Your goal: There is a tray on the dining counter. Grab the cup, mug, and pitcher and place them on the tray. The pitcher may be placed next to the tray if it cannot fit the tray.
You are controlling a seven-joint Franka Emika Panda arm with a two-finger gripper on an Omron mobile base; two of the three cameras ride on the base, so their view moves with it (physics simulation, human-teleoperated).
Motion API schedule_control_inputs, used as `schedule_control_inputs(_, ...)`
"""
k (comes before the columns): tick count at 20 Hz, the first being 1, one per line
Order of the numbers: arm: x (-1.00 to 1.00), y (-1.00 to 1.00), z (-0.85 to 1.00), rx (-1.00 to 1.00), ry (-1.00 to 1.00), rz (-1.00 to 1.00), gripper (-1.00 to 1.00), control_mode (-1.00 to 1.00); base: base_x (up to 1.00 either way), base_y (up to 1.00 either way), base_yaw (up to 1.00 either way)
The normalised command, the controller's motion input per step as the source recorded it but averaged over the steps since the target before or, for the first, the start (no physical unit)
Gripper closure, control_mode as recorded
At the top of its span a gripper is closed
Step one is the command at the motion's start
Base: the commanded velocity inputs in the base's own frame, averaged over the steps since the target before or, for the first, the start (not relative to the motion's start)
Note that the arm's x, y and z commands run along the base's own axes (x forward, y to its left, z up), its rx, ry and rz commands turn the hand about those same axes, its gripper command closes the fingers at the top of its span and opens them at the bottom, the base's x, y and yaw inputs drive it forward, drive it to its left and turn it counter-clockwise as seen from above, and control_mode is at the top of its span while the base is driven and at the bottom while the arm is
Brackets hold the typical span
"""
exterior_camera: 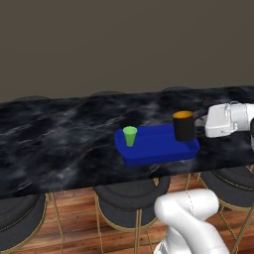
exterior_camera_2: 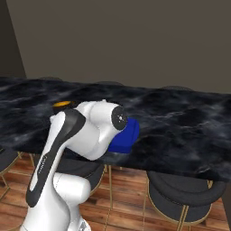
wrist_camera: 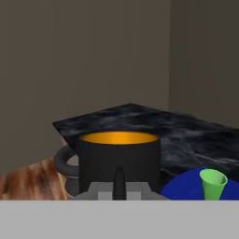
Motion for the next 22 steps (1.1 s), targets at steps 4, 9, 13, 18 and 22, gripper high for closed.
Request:
schedule_control_inputs(4,0.3,0.0,-0.27,0.01,0.0,0.12,1.0,-1.0,0.0,0.0,0.0)
schedule_control_inputs(9,0.35,0.0,-0.26,0.02,0.0,0.11,1.0,-1.0,0.0,0.0,0.0)
schedule_control_inputs(13,0.43,0.0,-0.25,0.01,0.0,0.1,1.0,-1.0,0.0,0.0,0.0)
schedule_control_inputs(18,0.38,-0.06,-0.3,0.01,0.0,0.12,1.0,-1.0,0.0,0.0,0.0)
schedule_control_inputs(22,0.3,-0.09,-0.21,0.04,0.0,0.12,1.0,-1.0,0.0,0.0,0.0)
